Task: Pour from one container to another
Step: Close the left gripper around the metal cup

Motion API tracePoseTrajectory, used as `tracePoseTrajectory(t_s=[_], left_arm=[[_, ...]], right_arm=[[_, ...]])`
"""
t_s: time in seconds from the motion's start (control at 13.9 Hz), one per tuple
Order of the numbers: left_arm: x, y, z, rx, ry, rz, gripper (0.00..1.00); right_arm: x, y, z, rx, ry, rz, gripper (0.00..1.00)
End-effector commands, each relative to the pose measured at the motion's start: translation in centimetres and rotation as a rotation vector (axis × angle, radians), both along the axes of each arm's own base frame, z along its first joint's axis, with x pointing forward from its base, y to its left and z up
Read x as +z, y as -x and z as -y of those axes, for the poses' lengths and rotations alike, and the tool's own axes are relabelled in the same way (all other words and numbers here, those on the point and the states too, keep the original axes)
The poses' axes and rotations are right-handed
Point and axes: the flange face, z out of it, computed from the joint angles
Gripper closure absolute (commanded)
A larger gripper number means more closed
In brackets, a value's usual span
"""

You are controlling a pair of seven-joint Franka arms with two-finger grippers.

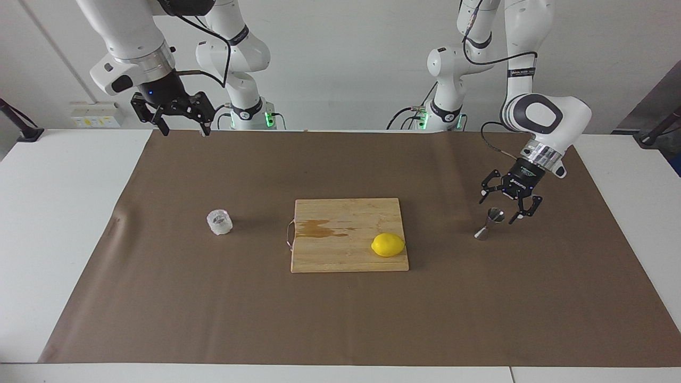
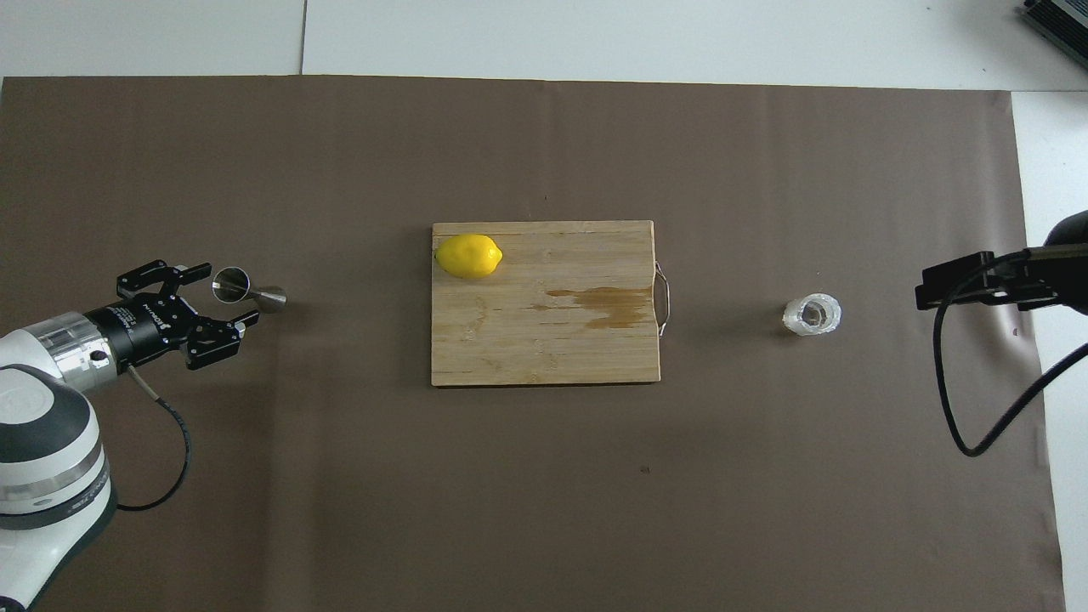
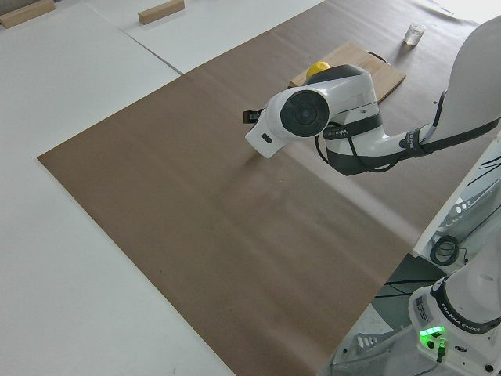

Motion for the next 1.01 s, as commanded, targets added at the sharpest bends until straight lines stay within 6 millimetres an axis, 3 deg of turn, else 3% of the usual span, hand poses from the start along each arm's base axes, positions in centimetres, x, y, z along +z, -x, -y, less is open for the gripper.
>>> tracePoseTrajectory(t_s=[0.0, 0.22, 0.93], left_arm=[[-0.3, -0.5, 0.0, 0.027, -0.008, 0.005, 0.0], [-0.4, -1.0, 1.2, 0.031, -0.023, 0.015, 0.0], [0.0, -1.9, 0.8, 0.079, -0.024, 0.035, 0.0]], right_arm=[[0.2, 0.4, 0.1, -0.011, -0.015, -0.01, 0.0], [0.2, 0.4, 0.1, -0.011, -0.015, -0.01, 0.0], [0.2, 0.4, 0.1, -0.011, -0.015, -0.01, 0.0]])
